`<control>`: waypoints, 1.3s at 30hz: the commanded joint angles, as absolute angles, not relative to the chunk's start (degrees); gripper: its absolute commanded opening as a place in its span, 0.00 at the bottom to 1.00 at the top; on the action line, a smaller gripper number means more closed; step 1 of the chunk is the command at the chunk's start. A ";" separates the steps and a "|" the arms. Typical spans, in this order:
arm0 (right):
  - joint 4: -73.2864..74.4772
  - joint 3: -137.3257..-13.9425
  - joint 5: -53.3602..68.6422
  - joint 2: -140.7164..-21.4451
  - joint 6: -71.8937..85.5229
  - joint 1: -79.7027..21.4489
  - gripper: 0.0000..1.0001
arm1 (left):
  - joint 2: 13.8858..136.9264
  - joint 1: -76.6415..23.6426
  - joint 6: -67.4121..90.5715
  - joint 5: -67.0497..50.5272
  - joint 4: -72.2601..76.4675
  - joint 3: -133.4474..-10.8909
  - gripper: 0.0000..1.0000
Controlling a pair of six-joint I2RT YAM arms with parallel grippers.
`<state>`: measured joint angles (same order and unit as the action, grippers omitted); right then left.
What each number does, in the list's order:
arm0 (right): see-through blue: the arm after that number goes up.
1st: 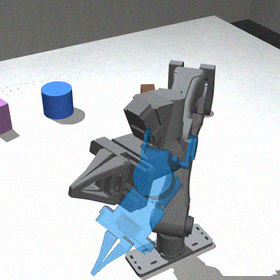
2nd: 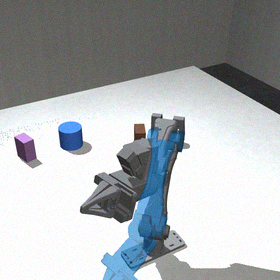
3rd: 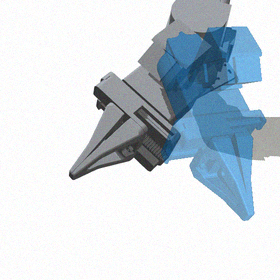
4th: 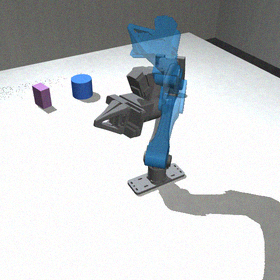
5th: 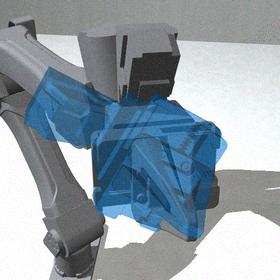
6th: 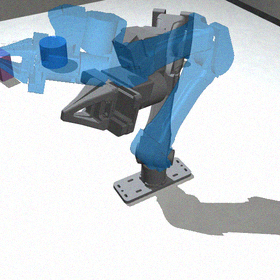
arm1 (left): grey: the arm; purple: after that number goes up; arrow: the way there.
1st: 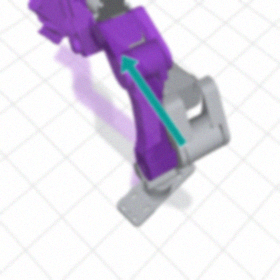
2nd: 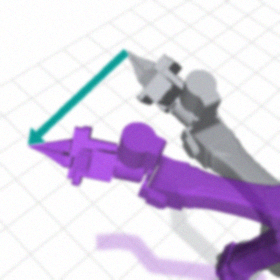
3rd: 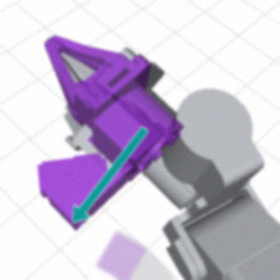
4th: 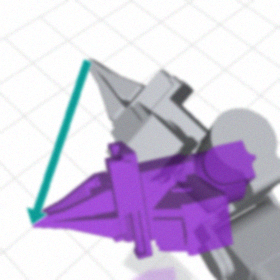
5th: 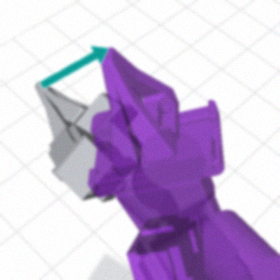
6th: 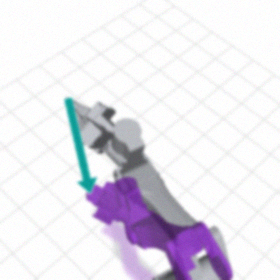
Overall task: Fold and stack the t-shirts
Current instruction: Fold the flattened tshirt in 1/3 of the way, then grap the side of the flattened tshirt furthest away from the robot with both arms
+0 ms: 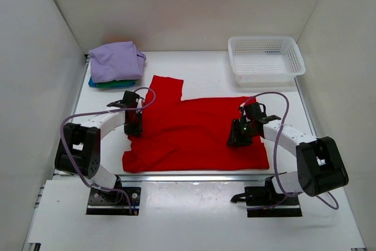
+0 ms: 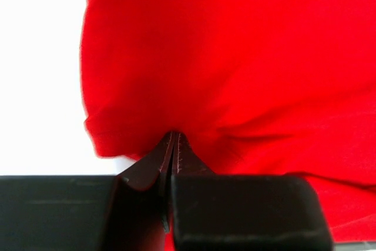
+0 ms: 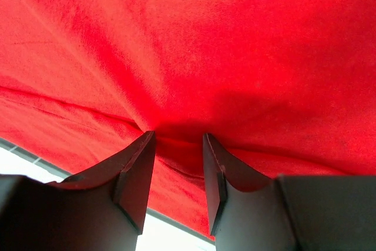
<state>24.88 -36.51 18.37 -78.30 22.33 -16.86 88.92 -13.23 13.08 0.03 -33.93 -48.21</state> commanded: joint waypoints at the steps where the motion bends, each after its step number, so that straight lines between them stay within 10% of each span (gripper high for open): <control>1: 30.93 -34.28 17.40 -77.61 21.27 -17.58 0.36 | 84.48 -11.34 11.26 1.58 -39.28 -47.46 0.01; 13: 22.35 -39.11 16.97 -66.63 18.80 -15.74 0.53 | 79.62 -10.02 8.87 -9.92 -28.77 -59.75 0.46; 39: 11.52 -57.30 -2.37 -93.42 19.33 -1.76 0.81 | 123.40 -11.86 4.66 2.38 -34.54 -96.15 0.60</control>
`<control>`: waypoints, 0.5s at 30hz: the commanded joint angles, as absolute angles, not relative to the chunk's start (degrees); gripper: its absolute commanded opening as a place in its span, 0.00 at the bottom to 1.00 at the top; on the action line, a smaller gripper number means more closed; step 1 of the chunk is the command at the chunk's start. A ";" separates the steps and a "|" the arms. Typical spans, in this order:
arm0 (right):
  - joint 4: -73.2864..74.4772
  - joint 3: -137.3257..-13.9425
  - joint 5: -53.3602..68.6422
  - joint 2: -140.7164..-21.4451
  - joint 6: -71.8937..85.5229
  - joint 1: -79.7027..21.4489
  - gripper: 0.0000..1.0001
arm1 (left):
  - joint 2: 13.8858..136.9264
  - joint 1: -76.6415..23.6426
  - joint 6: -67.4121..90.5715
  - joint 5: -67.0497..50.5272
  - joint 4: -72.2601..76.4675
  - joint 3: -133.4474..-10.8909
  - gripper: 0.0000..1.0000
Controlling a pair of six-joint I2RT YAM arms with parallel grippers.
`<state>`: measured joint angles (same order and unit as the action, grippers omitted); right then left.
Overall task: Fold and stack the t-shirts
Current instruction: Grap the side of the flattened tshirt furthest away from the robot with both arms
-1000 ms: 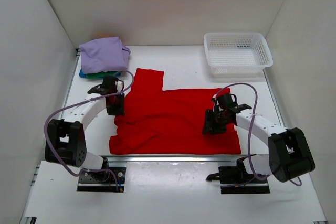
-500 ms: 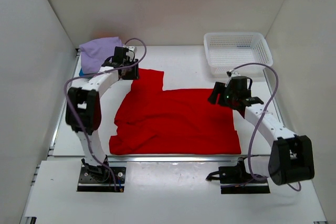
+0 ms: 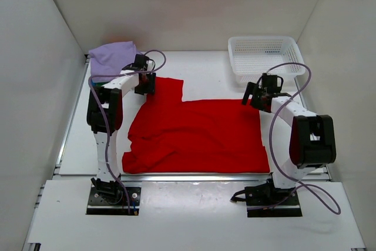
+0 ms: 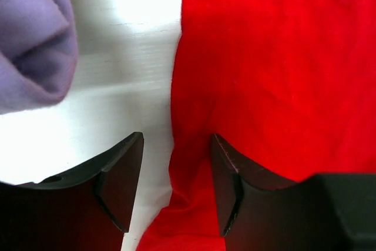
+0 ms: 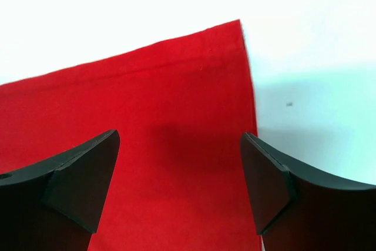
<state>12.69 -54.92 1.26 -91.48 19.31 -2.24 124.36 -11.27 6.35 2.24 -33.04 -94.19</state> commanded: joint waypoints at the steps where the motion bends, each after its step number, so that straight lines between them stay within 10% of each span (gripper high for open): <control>1: 10.90 -57.48 -2.20 -94.12 19.51 -1.67 0.81 | 123.83 -11.87 4.48 1.85 -34.45 -95.89 0.60; 6: 8.96 -59.32 -2.55 -97.99 19.25 -0.09 0.81 | 124.01 -11.34 4.13 -3.24 -35.07 -95.80 0.00; 15: 8.26 -65.12 -0.88 -104.41 17.75 1.67 0.72 | 121.29 -10.11 3.86 -5.10 -32.96 -91.23 0.00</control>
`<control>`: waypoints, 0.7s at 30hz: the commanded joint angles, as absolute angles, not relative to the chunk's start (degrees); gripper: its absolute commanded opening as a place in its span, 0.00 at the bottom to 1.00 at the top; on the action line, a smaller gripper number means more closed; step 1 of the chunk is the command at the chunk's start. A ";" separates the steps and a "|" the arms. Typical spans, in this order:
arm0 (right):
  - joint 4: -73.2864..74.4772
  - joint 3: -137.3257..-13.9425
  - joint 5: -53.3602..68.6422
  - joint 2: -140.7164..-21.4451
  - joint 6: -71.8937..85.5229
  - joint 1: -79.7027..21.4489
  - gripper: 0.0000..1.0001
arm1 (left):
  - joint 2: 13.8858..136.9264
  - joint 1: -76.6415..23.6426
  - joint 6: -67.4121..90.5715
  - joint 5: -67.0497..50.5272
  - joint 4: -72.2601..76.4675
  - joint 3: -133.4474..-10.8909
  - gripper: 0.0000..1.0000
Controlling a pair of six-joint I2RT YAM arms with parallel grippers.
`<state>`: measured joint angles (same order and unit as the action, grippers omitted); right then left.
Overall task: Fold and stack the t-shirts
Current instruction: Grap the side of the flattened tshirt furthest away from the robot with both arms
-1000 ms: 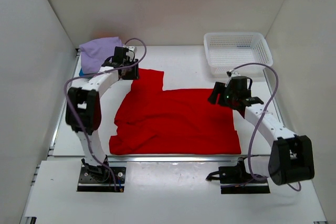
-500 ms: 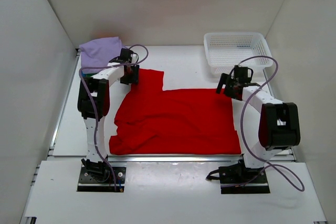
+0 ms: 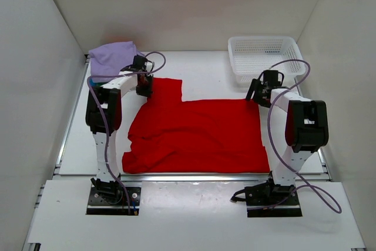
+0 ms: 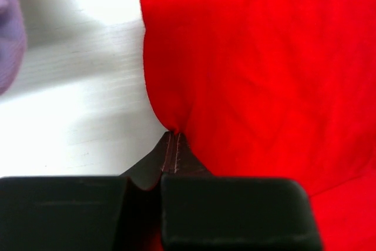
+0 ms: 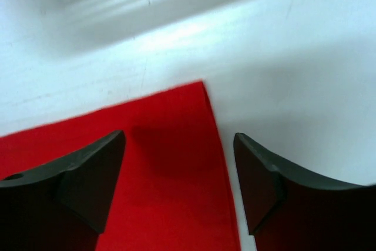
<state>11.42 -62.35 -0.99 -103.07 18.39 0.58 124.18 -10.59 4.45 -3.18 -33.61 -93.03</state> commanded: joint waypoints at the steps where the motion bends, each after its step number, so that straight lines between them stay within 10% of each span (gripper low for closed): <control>1: 8.26 -65.47 -0.62 -104.94 17.67 2.10 0.68 | 121.12 -10.02 3.87 -5.18 -32.70 -90.97 0.00; 8: 9.57 -69.16 6.85 -108.45 17.41 3.60 0.58 | 121.64 -8.79 3.96 -7.03 -34.00 -91.49 0.00; 15: 8.79 -70.22 11.07 -109.42 15.65 3.60 0.00 | 122.52 -7.91 4.48 -9.31 -34.45 -95.27 0.00; 21: 7.66 -70.49 11.86 -106.36 14.24 3.60 0.00 | 124.10 -6.07 3.43 -11.77 -38.48 -104.57 0.00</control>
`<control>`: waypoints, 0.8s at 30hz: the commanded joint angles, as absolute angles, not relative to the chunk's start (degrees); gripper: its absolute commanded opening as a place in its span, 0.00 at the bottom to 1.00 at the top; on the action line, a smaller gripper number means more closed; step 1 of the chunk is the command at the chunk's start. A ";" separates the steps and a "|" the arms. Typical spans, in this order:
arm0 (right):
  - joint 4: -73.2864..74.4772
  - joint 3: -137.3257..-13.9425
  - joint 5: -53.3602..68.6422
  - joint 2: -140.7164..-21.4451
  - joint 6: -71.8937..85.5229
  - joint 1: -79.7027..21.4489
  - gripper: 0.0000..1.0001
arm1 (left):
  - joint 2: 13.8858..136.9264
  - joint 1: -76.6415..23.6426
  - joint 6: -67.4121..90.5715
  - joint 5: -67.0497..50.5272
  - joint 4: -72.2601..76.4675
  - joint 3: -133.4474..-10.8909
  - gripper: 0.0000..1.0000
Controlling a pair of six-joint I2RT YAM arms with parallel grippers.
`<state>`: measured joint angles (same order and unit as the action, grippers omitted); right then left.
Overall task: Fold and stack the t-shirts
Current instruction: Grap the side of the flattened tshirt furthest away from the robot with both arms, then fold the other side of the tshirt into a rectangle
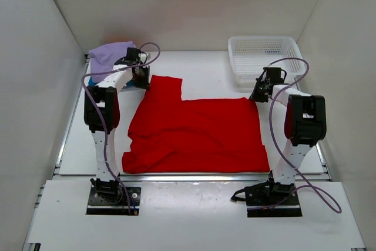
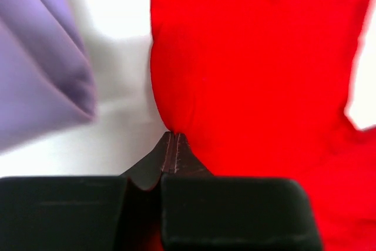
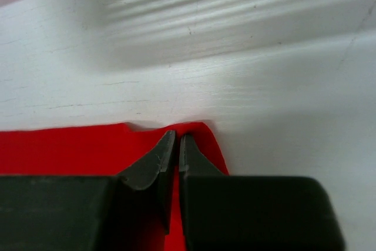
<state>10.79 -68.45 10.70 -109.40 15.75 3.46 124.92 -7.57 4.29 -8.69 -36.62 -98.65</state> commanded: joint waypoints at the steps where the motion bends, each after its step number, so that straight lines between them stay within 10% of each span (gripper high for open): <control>1: 7.39 -70.23 12.13 -105.83 13.72 4.04 0.00 | 124.10 -5.37 3.34 -12.13 -38.84 -106.42 0.00; 24: 11.16 -43.16 29.27 -75.68 13.88 9.23 0.00 | 79.39 -6.42 2.72 -15.03 -32.61 -57.77 0.00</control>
<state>11.75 -44.73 27.14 -79.35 14.83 8.49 85.25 -6.35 2.87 -15.00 -35.09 -61.19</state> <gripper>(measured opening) 0.021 0.018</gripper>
